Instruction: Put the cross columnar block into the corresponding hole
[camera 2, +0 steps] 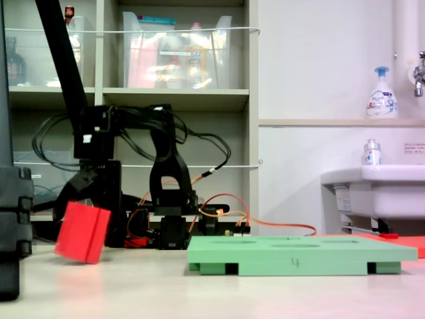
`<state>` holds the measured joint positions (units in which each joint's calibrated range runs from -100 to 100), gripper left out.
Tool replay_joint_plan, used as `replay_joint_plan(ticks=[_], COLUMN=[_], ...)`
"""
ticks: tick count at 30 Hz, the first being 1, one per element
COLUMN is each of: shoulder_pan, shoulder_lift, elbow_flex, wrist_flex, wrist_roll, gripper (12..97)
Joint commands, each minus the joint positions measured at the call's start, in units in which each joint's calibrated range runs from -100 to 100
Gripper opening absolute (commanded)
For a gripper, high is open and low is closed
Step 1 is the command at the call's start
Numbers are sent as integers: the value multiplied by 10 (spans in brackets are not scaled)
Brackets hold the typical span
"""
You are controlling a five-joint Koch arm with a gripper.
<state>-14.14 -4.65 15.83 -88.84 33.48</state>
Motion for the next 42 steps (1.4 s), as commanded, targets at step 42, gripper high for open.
replay_joint_plan(ticks=[42], shoulder_pan=[360], shoulder_lift=[-290], elbow_flex=[7], wrist_flex=[-112], wrist_roll=[387], gripper=[384])
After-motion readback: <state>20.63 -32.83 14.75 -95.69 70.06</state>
